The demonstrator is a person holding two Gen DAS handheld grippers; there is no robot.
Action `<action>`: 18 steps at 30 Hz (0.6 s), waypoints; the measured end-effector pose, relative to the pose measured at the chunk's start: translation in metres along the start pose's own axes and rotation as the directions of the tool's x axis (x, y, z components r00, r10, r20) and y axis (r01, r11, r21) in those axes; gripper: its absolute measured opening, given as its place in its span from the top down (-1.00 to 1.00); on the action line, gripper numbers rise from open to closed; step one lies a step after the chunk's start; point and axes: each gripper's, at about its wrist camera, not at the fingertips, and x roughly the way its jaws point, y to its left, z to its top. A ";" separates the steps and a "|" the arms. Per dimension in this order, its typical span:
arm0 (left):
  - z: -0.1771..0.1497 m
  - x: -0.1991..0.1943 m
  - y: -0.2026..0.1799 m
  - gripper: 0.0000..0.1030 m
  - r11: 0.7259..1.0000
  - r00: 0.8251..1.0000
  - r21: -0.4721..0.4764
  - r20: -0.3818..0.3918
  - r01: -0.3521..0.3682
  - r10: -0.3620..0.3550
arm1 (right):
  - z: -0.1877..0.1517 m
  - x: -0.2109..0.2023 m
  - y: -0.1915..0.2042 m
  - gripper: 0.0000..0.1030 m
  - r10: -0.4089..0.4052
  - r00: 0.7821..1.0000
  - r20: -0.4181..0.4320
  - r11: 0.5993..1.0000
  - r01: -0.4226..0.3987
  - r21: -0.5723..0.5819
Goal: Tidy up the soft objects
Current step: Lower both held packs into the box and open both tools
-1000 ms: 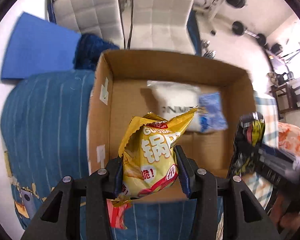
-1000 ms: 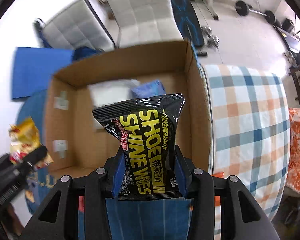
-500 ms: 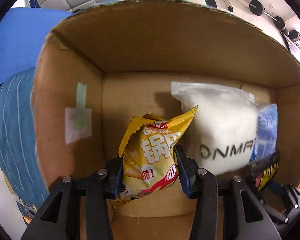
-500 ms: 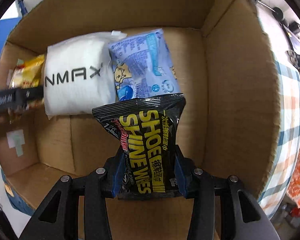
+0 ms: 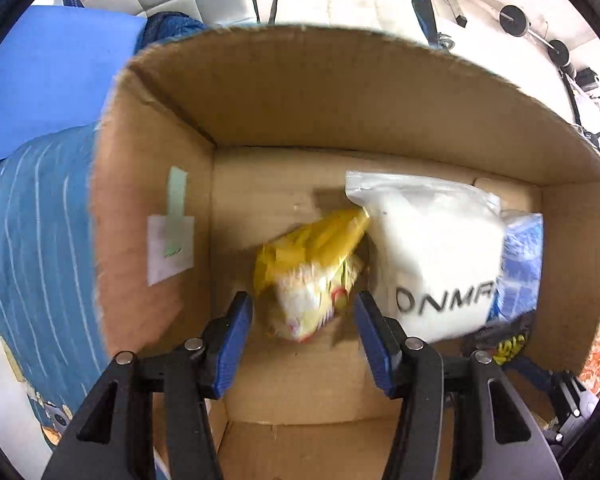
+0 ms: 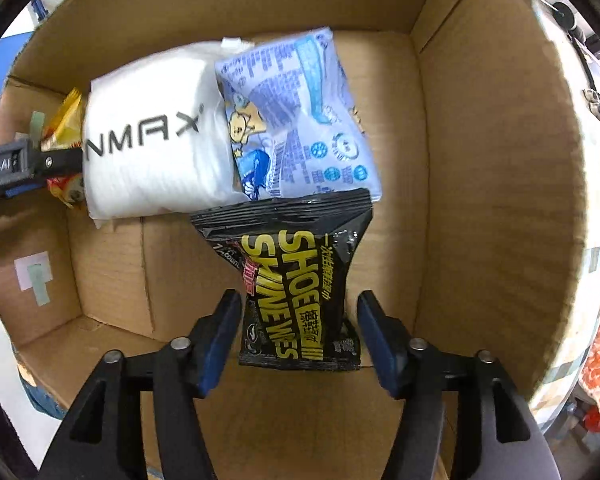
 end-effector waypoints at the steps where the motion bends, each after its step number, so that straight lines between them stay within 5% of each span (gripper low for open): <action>1: -0.005 -0.005 0.001 0.01 1.000 1.000 0.001 0.008 -0.002 0.002 | -0.001 -0.008 0.001 -0.24 0.004 1.000 0.006 1.000 -0.003 -0.006; 5: -0.025 -0.027 0.005 0.01 1.000 0.999 -0.012 0.052 0.019 -0.018 | -0.007 -0.029 0.006 -0.27 -0.007 0.999 0.040 1.000 0.008 -0.030; 11: -0.064 -0.070 0.008 -0.15 1.000 0.985 -0.013 0.169 0.023 -0.020 | -0.026 -0.064 0.013 -0.60 -0.016 0.992 0.126 0.998 0.023 -0.058; 18: -0.110 -0.106 0.008 -0.77 0.999 0.955 -0.034 0.295 0.004 0.006 | -0.051 -0.095 0.014 -1.00 -0.019 0.975 0.221 0.998 0.032 -0.055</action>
